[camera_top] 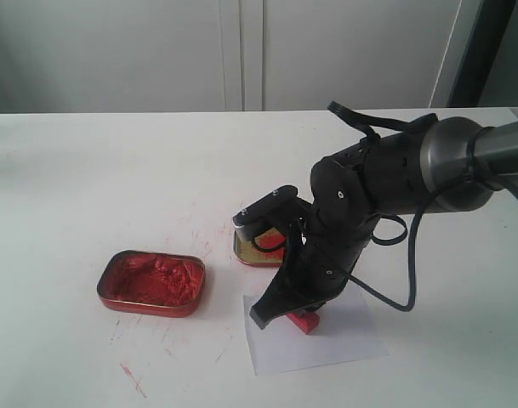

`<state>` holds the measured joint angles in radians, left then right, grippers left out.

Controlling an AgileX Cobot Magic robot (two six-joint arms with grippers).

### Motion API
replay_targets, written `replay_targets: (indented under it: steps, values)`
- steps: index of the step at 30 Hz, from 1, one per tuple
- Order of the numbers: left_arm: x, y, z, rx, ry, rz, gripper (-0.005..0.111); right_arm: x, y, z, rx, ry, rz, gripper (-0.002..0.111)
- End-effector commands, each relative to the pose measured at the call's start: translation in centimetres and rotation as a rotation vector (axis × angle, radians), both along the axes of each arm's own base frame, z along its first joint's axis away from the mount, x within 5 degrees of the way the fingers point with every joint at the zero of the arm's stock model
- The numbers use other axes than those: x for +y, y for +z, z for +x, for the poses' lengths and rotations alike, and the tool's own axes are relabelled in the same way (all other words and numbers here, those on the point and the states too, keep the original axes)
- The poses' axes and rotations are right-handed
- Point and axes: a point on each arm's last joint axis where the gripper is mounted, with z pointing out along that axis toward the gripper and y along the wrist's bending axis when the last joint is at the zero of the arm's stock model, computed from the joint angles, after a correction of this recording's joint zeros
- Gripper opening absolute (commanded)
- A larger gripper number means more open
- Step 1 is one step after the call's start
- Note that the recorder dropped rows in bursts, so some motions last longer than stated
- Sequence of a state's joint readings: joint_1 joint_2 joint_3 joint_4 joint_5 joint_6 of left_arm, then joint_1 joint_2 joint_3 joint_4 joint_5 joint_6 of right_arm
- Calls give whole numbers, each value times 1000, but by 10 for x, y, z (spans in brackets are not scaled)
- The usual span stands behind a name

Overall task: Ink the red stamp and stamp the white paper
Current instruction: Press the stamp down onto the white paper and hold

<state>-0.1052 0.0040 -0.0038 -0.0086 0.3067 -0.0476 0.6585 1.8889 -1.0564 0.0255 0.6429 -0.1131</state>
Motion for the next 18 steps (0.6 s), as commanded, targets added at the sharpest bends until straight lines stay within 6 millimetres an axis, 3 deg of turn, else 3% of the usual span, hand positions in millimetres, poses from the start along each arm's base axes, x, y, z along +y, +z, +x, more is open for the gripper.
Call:
replay_targets:
  steps: [1, 18]
  values:
    - [0, -1, 0, -1, 1, -1, 0, -8, -40, -10, 111, 26, -93, 0]
    - [0, -1, 0, -1, 1, -1, 0, -5, 18, -7, -55, 126, 8, 0]
